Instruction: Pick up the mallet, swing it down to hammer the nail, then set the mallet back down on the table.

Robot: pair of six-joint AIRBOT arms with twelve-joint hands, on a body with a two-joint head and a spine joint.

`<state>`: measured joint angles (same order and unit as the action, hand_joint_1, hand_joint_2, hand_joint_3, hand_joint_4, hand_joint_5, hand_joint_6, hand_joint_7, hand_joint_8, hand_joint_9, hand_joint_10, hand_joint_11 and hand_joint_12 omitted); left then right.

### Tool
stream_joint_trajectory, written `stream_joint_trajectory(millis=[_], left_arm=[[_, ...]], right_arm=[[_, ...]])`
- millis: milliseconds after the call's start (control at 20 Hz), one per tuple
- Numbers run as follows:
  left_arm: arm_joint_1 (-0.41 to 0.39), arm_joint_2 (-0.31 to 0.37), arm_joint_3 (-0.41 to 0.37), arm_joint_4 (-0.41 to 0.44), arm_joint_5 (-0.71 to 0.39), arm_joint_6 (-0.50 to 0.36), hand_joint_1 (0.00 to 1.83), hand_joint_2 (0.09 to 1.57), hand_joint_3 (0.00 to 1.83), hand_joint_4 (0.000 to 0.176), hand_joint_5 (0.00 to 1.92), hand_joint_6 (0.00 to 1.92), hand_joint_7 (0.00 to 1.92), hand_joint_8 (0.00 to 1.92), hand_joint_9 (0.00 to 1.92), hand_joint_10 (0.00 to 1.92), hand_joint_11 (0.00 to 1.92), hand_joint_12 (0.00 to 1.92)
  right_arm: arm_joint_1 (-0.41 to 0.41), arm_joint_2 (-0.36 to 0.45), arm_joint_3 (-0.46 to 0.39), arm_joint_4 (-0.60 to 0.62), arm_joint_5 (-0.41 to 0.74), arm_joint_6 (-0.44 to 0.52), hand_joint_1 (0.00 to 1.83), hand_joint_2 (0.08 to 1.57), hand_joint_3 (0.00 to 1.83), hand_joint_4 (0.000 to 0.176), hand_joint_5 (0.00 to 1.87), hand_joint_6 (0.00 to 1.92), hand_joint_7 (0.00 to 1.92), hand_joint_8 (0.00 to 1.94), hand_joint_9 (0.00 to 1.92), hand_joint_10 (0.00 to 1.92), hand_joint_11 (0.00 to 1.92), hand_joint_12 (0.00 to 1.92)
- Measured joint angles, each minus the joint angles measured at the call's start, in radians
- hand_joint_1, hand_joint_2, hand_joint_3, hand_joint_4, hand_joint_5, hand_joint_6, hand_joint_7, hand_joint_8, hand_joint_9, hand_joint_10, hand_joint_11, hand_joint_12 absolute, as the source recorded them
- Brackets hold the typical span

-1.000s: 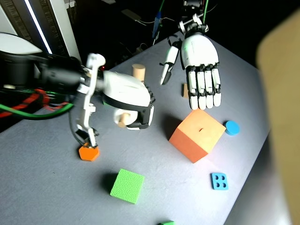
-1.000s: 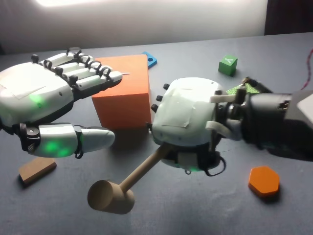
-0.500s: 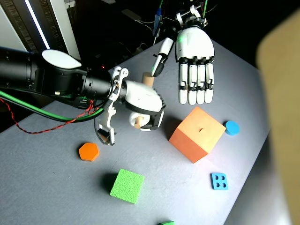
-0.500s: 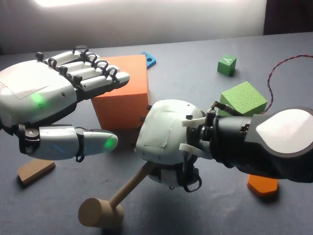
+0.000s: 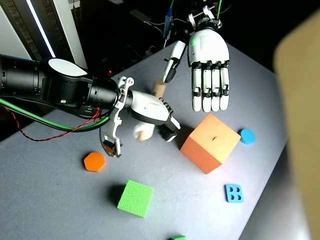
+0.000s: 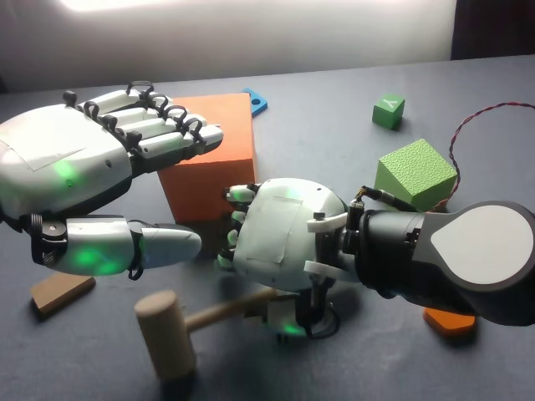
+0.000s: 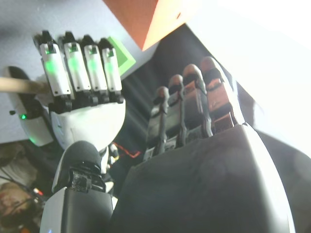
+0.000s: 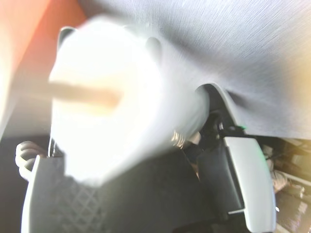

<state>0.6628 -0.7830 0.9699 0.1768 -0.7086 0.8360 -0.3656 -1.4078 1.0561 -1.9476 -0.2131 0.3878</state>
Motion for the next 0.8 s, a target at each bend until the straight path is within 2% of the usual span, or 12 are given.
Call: stream_joint_trajectory(millis=[100,150,200,300,400,600,650,700,750,800], left_arm=[[-0.002,0.001,0.000,-0.001,0.001,0.000,0.00,1.23,0.00,0.000,0.14,0.00,0.17,0.01,0.15,0.00,0.00,0.35],[-0.002,0.001,-0.002,0.000,0.002,0.000,0.00,1.23,0.00,0.000,0.12,0.00,0.15,0.00,0.13,0.00,0.00,0.32],[-0.005,0.001,-0.007,-0.002,0.008,0.000,0.00,1.24,0.00,0.000,0.12,0.00,0.15,0.00,0.13,0.00,0.00,0.31],[-0.019,0.001,-0.007,0.003,0.022,0.000,0.00,1.24,0.00,0.000,0.13,0.00,0.15,0.00,0.14,0.00,0.00,0.35],[-0.027,0.001,-0.007,-0.002,0.019,0.002,0.00,1.23,0.00,0.000,0.16,0.01,0.17,0.01,0.15,0.00,0.00,0.36],[-0.029,0.001,-0.012,-0.002,0.031,0.004,0.00,1.24,0.00,0.000,0.17,0.00,0.19,0.00,0.17,0.01,0.00,0.42],[-0.029,0.001,-0.013,-0.004,0.029,0.003,0.00,1.24,0.00,0.000,0.18,0.00,0.21,0.01,0.19,0.01,0.00,0.43],[-0.030,0.003,-0.017,-0.004,0.030,0.004,0.00,1.23,0.00,0.000,0.19,0.00,0.28,0.01,0.27,0.02,0.00,0.54],[-0.031,0.003,-0.021,-0.003,0.031,0.003,0.00,1.26,0.00,0.000,0.35,0.02,0.49,0.06,0.47,0.10,0.04,0.86],[-0.036,0.003,-0.024,-0.006,0.032,0.002,0.00,1.26,0.00,0.000,0.39,0.01,0.55,0.06,0.51,0.12,0.01,0.99]], right_arm=[[0.000,0.006,-0.001,-0.002,0.002,0.000,0.11,1.23,0.00,0.000,0.24,0.00,0.30,0.00,0.27,0.04,0.00,0.69],[0.000,0.012,-0.004,-0.002,0.002,0.000,0.08,1.22,0.00,0.000,0.19,0.00,0.23,0.00,0.22,0.01,0.00,0.56],[-0.002,0.026,-0.013,-0.002,0.002,-0.001,0.09,1.21,0.00,0.000,0.18,0.00,0.23,0.00,0.21,0.00,0.00,0.52],[-0.002,0.052,-0.040,-0.002,-0.002,-0.001,0.16,1.19,0.00,0.000,0.19,0.01,0.23,0.00,0.21,0.00,0.00,0.53],[0.007,0.101,-0.089,-0.001,-0.012,0.003,0.13,1.20,0.00,0.000,0.18,0.00,0.23,0.00,0.22,0.01,0.00,0.57],[0.108,0.286,-0.236,-0.006,-0.013,0.104,0.19,1.19,0.00,0.000,0.24,0.01,0.31,0.01,0.28,0.02,0.00,0.68],[0.120,0.330,-0.271,0.011,-0.018,0.107,0.21,1.18,0.00,0.000,0.29,0.01,0.38,0.02,0.37,0.03,0.00,0.82],[0.133,0.382,-0.313,0.070,-0.011,0.102,0.23,1.16,0.00,0.000,0.35,0.02,0.46,0.02,0.46,0.05,0.00,1.01],[0.146,0.417,-0.340,0.146,-0.003,0.068,0.22,1.18,0.00,0.000,0.47,0.22,0.53,0.36,0.41,0.69,0.08,1.35],[0.166,0.449,-0.364,0.221,-0.004,0.029,0.21,1.18,0.00,0.000,0.43,0.40,0.43,0.72,0.32,1.04,0.08,1.46]])
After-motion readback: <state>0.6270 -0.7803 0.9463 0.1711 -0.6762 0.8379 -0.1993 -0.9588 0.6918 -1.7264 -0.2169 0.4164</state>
